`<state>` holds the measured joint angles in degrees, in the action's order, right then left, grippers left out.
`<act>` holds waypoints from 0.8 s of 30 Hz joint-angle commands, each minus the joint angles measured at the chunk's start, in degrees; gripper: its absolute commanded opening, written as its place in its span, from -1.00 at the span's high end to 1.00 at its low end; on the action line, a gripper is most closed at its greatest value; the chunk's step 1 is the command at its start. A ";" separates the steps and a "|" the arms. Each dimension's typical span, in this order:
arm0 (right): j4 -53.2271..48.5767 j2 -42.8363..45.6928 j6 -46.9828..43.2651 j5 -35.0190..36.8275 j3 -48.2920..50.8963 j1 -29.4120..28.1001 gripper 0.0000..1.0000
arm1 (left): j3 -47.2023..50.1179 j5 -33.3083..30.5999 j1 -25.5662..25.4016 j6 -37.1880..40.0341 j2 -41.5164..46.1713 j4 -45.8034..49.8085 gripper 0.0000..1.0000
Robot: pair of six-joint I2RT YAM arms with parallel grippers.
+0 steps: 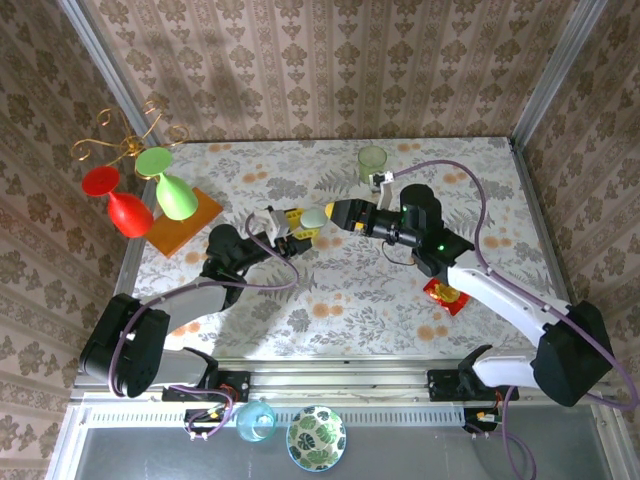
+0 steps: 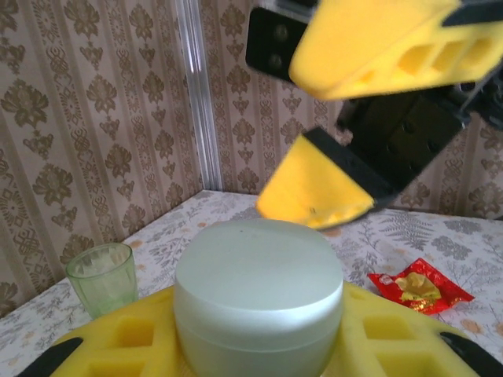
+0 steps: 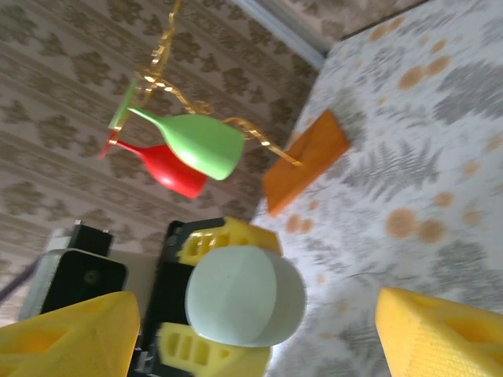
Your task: Insert wireless bluetooth earbuds into charging case
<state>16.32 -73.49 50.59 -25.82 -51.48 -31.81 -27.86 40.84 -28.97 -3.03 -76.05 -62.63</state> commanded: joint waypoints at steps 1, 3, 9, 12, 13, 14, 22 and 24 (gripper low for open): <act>13.39 -2.09 14.25 -6.95 2.20 -0.09 -0.58 | -1.14 -0.84 -0.38 -2.50 0.90 -4.51 0.67; 17.56 -3.67 17.79 -8.85 3.13 -0.20 -0.54 | -1.23 -1.13 -0.40 -2.46 1.01 -4.52 0.67; 26.63 -9.03 25.28 -12.64 3.67 -0.53 -0.45 | -1.50 -1.31 -0.64 -2.67 0.99 -4.61 0.67; 30.00 -10.64 27.57 -13.24 3.51 -0.62 -0.30 | -1.84 -0.94 -0.82 -2.61 1.04 -4.20 0.67; 30.56 -10.93 28.04 -13.36 3.42 -0.62 -0.19 | -1.83 -0.87 -0.82 -2.59 1.06 -4.01 0.67; 30.79 -11.20 28.31 -13.48 3.33 -0.62 -0.11 | -1.92 -0.78 -0.90 -2.55 1.00 -3.84 0.67; 30.81 -11.38 28.31 -12.61 4.22 -0.28 0.54 | -1.21 -1.51 -0.91 -1.35 1.78 -1.95 0.62; 30.67 -11.07 27.90 -11.91 4.59 -0.02 0.61 | -1.07 -1.50 -0.91 -1.01 2.09 -1.38 0.53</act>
<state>44.47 -85.10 79.15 -37.34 -47.64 -31.90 -28.25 39.29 -29.61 -4.49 -75.42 -64.45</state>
